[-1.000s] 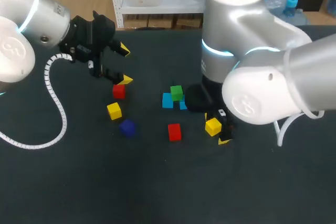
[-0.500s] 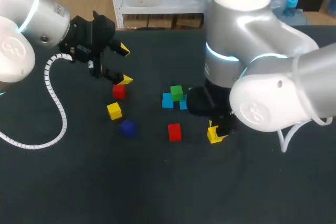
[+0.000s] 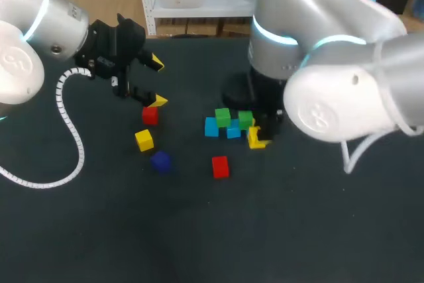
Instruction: Place the blue cubes, place green cubes on the blue cubes, place the yellow cubes on the green cubes, then place the red cubes on the yellow cubes, and place purple cube on the red cubes.
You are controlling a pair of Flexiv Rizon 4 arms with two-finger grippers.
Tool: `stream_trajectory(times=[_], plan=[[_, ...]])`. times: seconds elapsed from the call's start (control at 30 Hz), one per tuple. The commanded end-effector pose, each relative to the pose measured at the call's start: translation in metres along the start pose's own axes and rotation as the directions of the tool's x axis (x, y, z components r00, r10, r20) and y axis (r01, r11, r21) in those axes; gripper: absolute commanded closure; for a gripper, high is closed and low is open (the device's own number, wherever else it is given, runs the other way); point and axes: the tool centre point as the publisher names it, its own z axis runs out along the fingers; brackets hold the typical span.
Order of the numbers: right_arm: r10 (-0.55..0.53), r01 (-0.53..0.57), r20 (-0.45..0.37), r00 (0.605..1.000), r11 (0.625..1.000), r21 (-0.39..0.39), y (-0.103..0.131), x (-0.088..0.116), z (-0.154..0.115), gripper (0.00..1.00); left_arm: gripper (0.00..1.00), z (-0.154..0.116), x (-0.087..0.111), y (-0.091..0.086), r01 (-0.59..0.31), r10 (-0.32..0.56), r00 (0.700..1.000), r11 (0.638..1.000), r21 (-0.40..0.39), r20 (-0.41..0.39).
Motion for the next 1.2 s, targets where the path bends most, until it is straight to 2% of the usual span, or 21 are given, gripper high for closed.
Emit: stream_trajectory(times=[0.03, 0.2, 0.4, 0.73, 1.2], plan=[[0.002, -0.003, -0.015, 1.000, 0.999, -0.037, -0.029, -0.017, -0.015, 1.00, 0.00, 0.000, 0.002, -0.001, -0.003, 0.003, 1.000, 1.000, -0.002, 0.007], [-0.012, 0.010, -0.035, 0.999, 0.998, -0.060, -0.051, -0.031, -0.016, 1.00, 0.00, 0.000, 0.002, -0.001, -0.003, 0.003, 1.000, 1.000, -0.002, 0.007], [-0.014, 0.010, -0.052, 0.999, 0.997, -0.077, -0.061, -0.038, -0.015, 1.00, 0.00, 0.000, 0.002, -0.001, -0.003, 0.003, 1.000, 1.000, -0.002, 0.007], [0.026, -0.030, -0.044, 0.999, 0.993, -0.113, -0.063, -0.030, 0.001, 1.00, 0.00, 0.000, 0.002, -0.001, -0.003, 0.003, 1.000, 1.000, -0.002, 0.007], [0.024, -0.030, -0.051, 0.998, 0.991, -0.132, -0.070, -0.029, 0.010, 1.00, 0.00, 0.000, 0.002, -0.001, -0.003, 0.003, 1.000, 1.000, -0.002, 0.007]])
